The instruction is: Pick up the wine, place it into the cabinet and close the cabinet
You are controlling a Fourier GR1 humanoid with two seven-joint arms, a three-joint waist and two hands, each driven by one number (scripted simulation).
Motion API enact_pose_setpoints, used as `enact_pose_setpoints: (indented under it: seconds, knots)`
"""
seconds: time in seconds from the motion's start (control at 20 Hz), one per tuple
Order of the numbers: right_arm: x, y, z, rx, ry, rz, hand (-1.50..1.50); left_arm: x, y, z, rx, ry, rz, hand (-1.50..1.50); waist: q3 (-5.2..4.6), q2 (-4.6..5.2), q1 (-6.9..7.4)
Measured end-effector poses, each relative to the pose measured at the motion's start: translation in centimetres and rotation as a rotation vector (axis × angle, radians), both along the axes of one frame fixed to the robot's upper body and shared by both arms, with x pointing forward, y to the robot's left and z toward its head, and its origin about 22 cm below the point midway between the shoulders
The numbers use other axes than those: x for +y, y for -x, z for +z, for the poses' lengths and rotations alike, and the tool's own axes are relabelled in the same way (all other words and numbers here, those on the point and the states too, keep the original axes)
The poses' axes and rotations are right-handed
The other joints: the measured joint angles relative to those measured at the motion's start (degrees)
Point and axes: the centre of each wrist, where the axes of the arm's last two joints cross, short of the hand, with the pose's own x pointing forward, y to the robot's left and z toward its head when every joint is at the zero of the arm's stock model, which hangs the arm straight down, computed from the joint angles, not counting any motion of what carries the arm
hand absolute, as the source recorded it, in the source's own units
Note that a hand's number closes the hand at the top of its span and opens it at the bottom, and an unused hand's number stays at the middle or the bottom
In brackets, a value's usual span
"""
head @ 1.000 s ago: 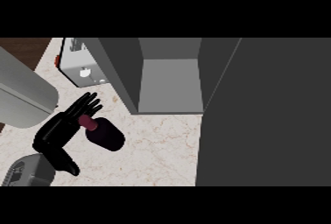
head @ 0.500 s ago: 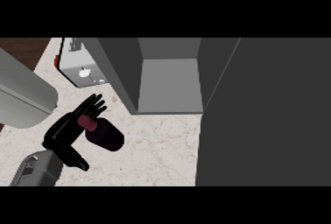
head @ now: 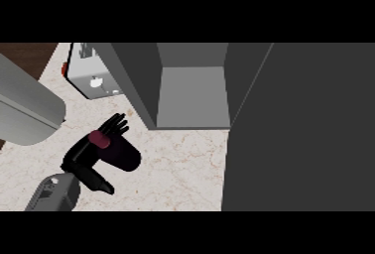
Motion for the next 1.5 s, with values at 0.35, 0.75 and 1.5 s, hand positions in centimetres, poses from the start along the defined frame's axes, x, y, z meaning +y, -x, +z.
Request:
enact_pose_setpoints:
  seconds: [0.35, 0.75, 1.5]
  knots:
    - [0.8, -0.3, 0.6, 0.001, -0.010, 0.023, -1.50, -0.3, 0.0, -1.5, 0.020, -0.019, 0.004, -1.50, -0.05, 0.06, -0.16]
    - [0.5, -0.1, 0.4, 0.002, 0.001, 0.010, -1.50, -1.4, -0.4, -2.2, 0.037, 0.013, 0.005, -1.50, -0.01, -0.03, -0.22]
    - [0.4, -0.4, 0.2, -0.013, -0.011, -0.006, -1.50, -1.9, 0.8, -2.9, -0.037, 0.020, 0.077, 1.50, 0.02, -0.20, 0.43]
